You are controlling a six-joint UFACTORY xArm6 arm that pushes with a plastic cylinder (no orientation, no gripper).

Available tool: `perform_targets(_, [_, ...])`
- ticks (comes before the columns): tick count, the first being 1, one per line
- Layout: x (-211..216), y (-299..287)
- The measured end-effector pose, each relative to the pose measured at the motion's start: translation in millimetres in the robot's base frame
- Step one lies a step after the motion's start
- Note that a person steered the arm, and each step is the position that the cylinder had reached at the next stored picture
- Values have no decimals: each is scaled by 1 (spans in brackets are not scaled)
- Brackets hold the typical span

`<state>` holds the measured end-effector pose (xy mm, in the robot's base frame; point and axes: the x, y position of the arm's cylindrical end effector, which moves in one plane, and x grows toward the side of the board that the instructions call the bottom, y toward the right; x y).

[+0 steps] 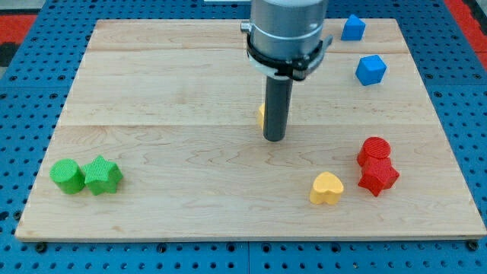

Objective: Slide the yellow hexagon to the center left

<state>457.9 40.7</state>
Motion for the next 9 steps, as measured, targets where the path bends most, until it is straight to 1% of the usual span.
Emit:
perform_targets(1, [7,63])
perform_targets(2, [-23,21])
perform_targets(4, [-80,-113])
perform_targets(5, [-104,-126])
perform_targets(6, [-111,-154])
perform_targets(7, [-111,-200])
perform_targets(8, [-111,-207])
perform_targets(9, [-99,-220])
